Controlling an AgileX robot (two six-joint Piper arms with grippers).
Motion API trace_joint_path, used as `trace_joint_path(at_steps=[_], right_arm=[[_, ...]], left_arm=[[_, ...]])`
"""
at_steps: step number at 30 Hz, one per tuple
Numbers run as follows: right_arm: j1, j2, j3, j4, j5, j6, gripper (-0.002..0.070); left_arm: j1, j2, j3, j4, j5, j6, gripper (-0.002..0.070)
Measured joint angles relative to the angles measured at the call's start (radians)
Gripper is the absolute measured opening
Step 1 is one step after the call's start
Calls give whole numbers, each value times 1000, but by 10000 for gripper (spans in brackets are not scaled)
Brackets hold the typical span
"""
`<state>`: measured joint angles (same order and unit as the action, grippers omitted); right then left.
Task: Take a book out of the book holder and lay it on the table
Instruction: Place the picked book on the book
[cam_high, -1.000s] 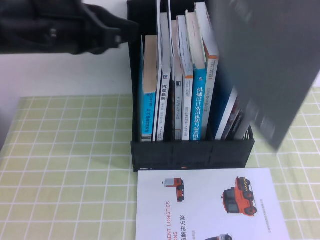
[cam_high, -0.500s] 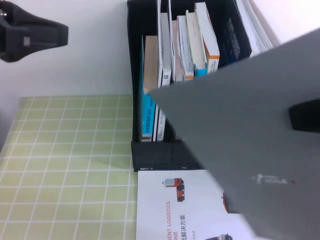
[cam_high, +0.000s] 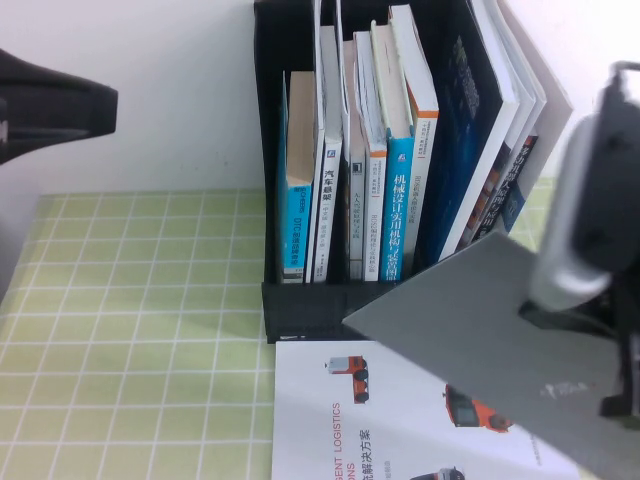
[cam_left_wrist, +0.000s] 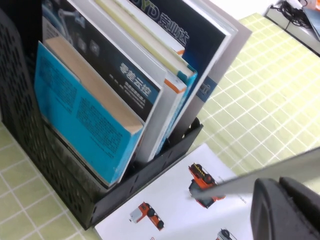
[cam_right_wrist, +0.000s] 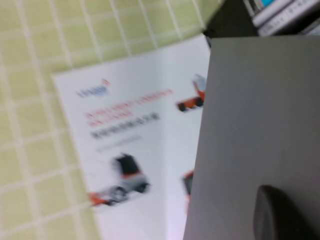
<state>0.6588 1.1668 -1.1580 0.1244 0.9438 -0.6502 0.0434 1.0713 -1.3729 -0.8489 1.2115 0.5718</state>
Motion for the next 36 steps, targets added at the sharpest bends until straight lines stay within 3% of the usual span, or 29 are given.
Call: trace_joint_path(at_steps=[5,14,22,30,36], right_arm=[[205,106,0,-316,-47,134,4],[452,453,0,-729,-104,433,4],[509,658,0,-599,-195,443,4],[509,683,0,-565,-241,419,14],[500,683,-2,-565,-253,499,144]], left_arm=[[0,-11,0,10,9,-6,-3],[0,-17,0,11,14,-9,-3],[-17,-39,0,26,16,-9,-3],[-83,-50,0,72,18,-9,-3],[-83,-48,0,93,18,-27,-3]])
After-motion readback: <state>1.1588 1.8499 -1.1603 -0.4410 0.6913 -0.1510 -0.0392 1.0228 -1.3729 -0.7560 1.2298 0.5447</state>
